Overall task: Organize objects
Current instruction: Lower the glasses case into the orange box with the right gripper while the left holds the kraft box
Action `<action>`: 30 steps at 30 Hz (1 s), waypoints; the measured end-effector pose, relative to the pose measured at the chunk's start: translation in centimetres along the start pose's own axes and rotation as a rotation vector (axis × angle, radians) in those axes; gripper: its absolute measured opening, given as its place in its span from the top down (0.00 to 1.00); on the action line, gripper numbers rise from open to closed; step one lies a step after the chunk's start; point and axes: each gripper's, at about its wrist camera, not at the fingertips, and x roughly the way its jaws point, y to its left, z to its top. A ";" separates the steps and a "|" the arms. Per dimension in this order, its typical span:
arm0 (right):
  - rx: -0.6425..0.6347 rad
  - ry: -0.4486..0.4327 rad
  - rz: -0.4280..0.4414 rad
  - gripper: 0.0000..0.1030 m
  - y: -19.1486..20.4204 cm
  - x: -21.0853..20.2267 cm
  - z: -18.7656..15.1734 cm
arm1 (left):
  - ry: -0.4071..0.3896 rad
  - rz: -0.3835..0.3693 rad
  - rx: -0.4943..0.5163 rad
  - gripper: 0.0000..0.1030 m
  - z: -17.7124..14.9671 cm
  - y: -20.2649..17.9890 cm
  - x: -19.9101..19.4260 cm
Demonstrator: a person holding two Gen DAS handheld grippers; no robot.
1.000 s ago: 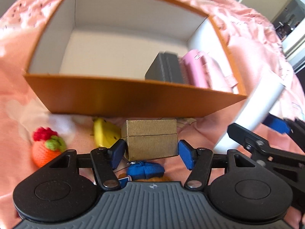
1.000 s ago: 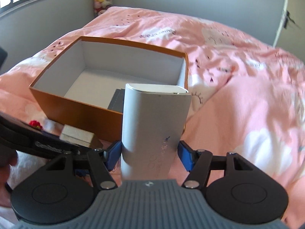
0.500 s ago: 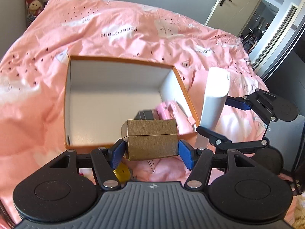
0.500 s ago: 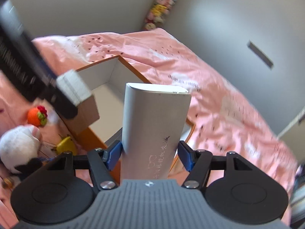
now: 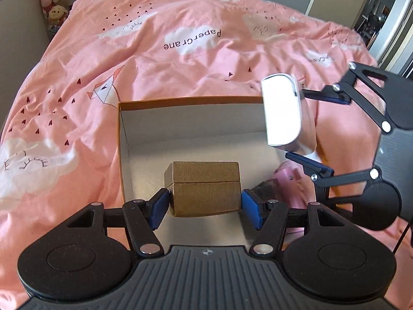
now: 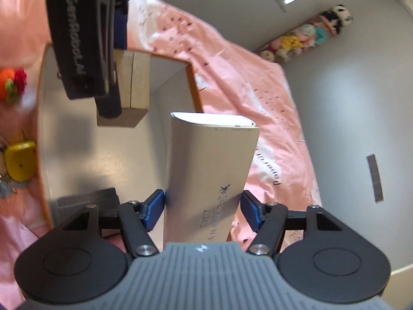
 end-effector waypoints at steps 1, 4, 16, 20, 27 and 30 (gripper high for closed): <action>-0.019 0.016 0.019 0.36 0.0 1.2 0.0 | 0.008 0.005 0.003 0.31 0.2 0.1 0.6; -0.072 0.058 0.063 0.36 0.3 4.0 -0.1 | 0.031 0.004 0.005 0.31 0.6 0.4 2.2; -0.102 0.111 0.201 0.36 1.5 10.4 -1.3 | 0.131 -0.014 0.052 0.31 1.3 0.3 6.7; -0.089 0.109 0.229 0.36 1.1 11.3 -1.2 | 0.141 -0.019 0.041 0.31 1.5 0.5 7.4; -0.109 0.136 0.254 0.41 1.5 11.7 -1.9 | 0.154 -0.016 0.029 0.31 2.0 1.3 8.4; -0.069 0.149 0.276 0.45 0.8 11.4 -2.2 | 0.159 -0.017 0.031 0.31 2.1 1.4 8.7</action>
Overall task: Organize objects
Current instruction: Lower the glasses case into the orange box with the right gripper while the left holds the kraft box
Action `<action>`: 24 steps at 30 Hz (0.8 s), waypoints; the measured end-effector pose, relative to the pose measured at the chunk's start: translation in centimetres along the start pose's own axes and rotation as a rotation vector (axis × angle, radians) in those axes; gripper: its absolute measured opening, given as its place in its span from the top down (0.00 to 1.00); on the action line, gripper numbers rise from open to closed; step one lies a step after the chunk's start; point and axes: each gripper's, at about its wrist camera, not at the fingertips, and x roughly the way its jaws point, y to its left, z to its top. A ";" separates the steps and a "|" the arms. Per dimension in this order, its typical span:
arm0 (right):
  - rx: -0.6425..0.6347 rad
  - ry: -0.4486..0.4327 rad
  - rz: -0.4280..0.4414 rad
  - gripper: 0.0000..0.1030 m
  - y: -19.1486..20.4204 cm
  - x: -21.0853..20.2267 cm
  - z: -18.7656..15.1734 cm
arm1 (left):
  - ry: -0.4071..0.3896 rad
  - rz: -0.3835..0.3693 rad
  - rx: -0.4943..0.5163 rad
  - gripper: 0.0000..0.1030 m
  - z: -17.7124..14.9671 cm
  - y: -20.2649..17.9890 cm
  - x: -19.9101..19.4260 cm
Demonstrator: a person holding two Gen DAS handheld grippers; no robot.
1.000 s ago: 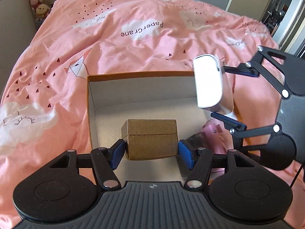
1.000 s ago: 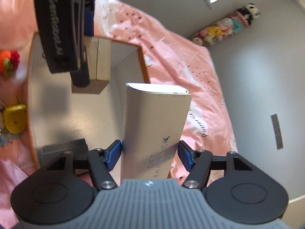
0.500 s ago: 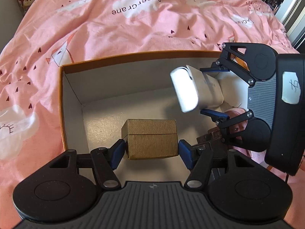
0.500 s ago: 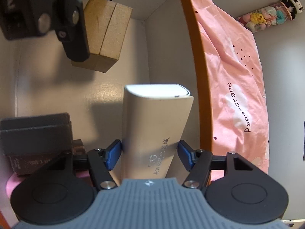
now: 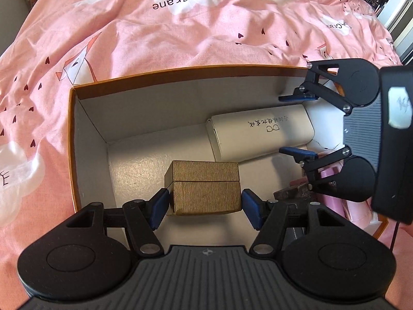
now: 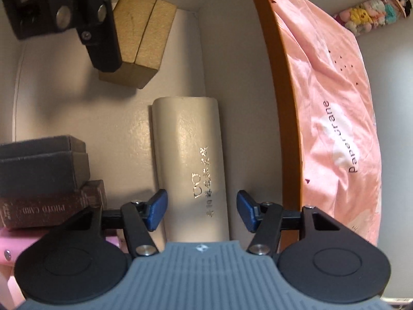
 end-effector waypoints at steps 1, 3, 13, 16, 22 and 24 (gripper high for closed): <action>0.029 0.000 0.018 0.47 -0.3 -0.2 -0.1 | -0.003 -0.002 0.001 0.31 0.1 0.1 0.1; 0.102 0.007 0.055 0.49 -1.1 -0.6 -0.3 | -0.018 -0.011 0.004 0.31 0.2 0.2 0.1; 0.294 0.087 0.125 0.78 -2.1 -0.8 -1.9 | -0.032 -0.004 0.011 0.31 1.8 0.3 1.6; 0.300 0.092 0.134 0.78 -1.6 -0.8 -2.0 | -0.035 -0.006 -0.006 0.31 2.0 0.5 2.0; 0.361 0.085 0.123 0.78 -1.0 -1.4 -2.1 | -0.014 -0.030 -0.037 0.31 1.8 1.1 2.1; 0.397 0.054 0.117 0.78 -0.6 -2.5 -2.0 | -0.004 -0.039 -0.028 0.31 1.5 0.9 1.5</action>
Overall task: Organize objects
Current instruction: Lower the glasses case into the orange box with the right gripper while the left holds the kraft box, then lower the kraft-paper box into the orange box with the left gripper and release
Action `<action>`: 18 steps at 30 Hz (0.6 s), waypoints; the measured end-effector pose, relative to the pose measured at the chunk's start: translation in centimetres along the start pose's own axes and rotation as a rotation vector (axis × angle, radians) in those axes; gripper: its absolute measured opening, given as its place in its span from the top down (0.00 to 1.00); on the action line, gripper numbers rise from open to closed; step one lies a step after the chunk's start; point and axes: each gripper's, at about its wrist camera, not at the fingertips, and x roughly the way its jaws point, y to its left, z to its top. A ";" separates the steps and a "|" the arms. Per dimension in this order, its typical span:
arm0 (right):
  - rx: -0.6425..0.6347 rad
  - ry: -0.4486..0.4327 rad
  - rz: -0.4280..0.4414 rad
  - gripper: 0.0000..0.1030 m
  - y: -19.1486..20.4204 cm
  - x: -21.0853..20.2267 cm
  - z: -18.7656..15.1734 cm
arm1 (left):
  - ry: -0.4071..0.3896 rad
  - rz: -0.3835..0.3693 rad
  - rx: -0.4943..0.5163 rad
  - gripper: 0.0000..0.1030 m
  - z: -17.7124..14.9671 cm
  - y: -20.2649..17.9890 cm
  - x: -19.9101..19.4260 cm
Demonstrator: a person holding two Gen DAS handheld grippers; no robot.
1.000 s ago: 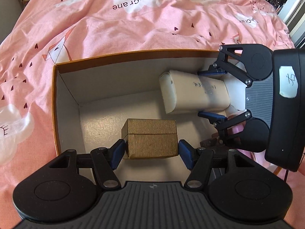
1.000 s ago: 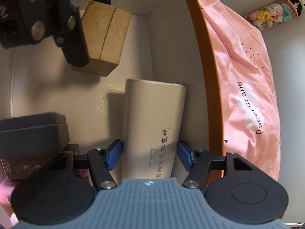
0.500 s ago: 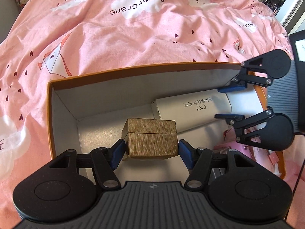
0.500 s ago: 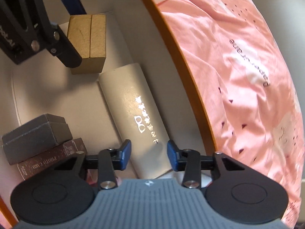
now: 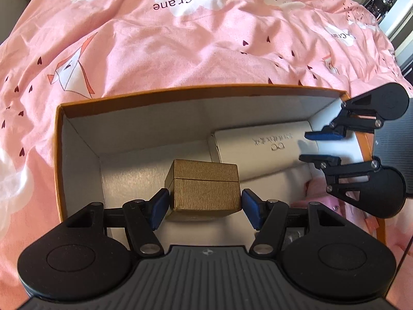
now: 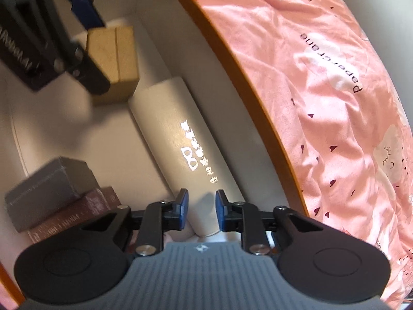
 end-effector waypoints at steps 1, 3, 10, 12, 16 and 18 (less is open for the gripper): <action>0.020 -0.018 -0.004 0.78 0.3 -0.6 -0.1 | -0.003 -0.003 0.007 0.31 -0.3 -0.2 -0.4; 0.062 -0.047 0.009 0.78 0.9 -1.7 -0.3 | 0.010 0.001 0.018 0.31 -1.0 -0.4 -0.9; 0.114 -0.136 0.082 0.78 4.4 -5.5 -0.9 | 0.115 -0.022 0.085 0.31 -3.5 -1.4 -2.3; 0.110 -0.150 0.102 0.78 5.6 -6.4 -1.1 | 0.143 -0.043 0.082 0.31 -4.1 -1.5 -2.5; 0.086 -0.170 0.143 0.78 6.4 -7.4 -0.6 | 0.170 -0.058 0.064 0.31 -4.6 -1.7 -2.1; 0.071 -0.173 0.154 0.78 7.4 -7.9 -1.0 | 0.187 -0.065 0.051 0.31 -4.7 -1.8 -1.4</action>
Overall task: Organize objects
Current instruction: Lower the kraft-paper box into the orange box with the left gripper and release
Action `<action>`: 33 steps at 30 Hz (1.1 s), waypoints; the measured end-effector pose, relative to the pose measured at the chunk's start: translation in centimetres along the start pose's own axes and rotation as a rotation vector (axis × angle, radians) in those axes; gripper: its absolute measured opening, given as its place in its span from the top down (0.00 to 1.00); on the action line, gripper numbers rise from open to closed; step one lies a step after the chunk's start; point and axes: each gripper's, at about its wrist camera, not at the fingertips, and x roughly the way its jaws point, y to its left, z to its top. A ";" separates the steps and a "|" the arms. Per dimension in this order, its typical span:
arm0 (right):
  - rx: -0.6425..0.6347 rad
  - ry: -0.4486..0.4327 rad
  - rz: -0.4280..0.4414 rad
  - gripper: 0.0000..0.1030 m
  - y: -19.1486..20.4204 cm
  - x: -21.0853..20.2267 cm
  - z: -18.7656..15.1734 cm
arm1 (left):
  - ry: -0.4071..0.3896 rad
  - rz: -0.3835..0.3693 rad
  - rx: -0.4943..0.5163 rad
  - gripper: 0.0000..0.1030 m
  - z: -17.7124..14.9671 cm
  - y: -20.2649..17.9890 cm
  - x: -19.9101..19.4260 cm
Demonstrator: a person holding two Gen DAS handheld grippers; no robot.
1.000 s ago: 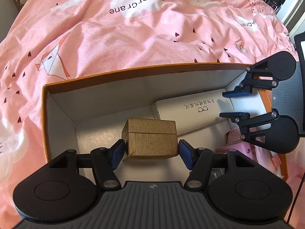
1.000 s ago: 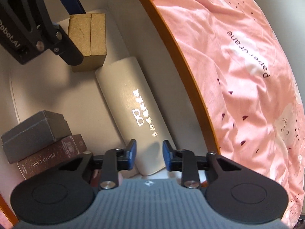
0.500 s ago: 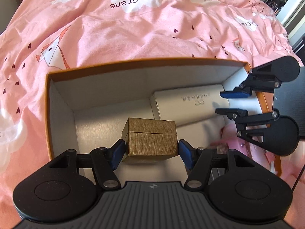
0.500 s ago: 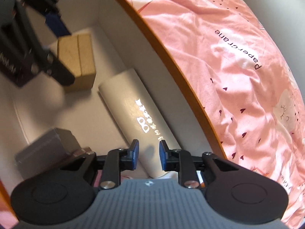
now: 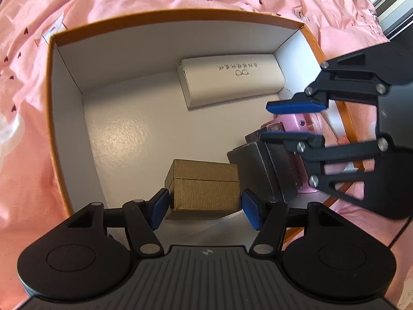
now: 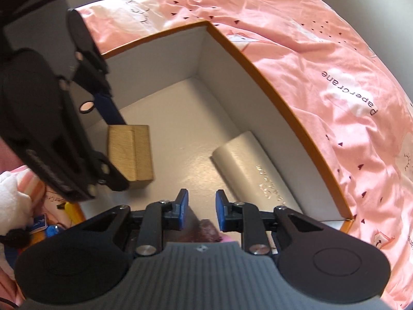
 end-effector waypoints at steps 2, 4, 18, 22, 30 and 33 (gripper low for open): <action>-0.014 0.005 0.003 0.78 -1.4 0.2 0.7 | 0.025 -0.020 -0.020 0.31 0.2 0.2 0.8; -0.022 0.011 0.000 0.78 -1.4 0.1 0.7 | 0.038 -0.020 -0.031 0.31 0.4 0.4 1.5; -0.049 -0.006 0.031 0.75 -3.8 2.9 2.3 | -0.002 -0.074 -0.090 0.31 2.2 1.6 2.5; -0.084 -0.021 0.044 0.70 -3.3 2.9 2.6 | -0.017 -0.068 -0.067 0.30 1.7 2.0 1.7; -0.090 -0.025 0.131 0.62 -2.3 3.1 3.2 | -0.040 -0.094 0.045 0.37 0.6 2.1 -1.2; -0.077 -0.025 0.156 0.57 -2.1 3.2 3.3 | -0.033 -0.101 0.113 0.37 0.2 1.9 -1.8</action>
